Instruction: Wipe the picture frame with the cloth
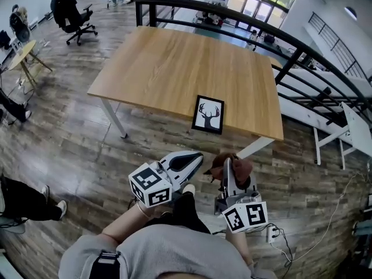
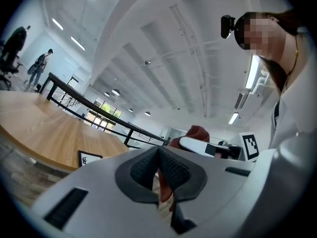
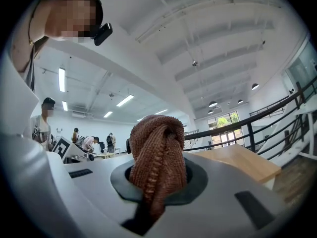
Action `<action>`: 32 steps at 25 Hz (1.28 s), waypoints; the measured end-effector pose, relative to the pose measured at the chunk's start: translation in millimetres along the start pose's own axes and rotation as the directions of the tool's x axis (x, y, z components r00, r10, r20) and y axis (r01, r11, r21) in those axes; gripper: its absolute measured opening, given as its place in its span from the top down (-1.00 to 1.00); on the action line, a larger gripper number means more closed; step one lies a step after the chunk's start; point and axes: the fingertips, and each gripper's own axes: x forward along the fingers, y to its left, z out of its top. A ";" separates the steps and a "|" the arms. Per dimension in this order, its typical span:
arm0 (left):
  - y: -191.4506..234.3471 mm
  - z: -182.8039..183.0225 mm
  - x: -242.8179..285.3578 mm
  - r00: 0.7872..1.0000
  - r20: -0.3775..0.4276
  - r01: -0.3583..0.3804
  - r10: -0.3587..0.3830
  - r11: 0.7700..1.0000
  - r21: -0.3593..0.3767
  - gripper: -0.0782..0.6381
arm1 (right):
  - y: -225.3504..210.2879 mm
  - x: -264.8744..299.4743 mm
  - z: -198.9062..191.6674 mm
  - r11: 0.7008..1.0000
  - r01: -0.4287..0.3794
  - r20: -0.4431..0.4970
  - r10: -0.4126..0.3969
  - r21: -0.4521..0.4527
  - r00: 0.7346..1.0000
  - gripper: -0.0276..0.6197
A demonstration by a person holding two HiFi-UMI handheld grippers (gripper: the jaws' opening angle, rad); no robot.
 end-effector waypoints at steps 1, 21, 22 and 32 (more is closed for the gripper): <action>-6.9 -2.0 -6.1 1.000 0.000 -0.017 0.017 1.000 0.020 0.76 | 5.0 -10.4 -0.1 1.000 0.019 0.006 -0.019 -0.003 1.000 0.78; -75.6 7.5 -38.4 0.979 0.104 -0.185 0.173 0.976 0.111 0.76 | 47.1 -82.0 21.3 0.997 0.030 0.031 -0.028 -0.070 0.999 0.78; -77.6 8.9 -37.5 0.978 0.110 -0.188 0.176 0.975 0.115 0.76 | 46.1 -83.2 21.7 0.997 0.028 0.028 -0.026 -0.070 0.999 0.78; -92.1 14.0 -29.5 0.977 0.123 -0.192 0.177 0.973 0.129 0.76 | 45.8 -90.1 29.7 0.997 -0.001 0.030 0.003 -0.072 1.000 0.78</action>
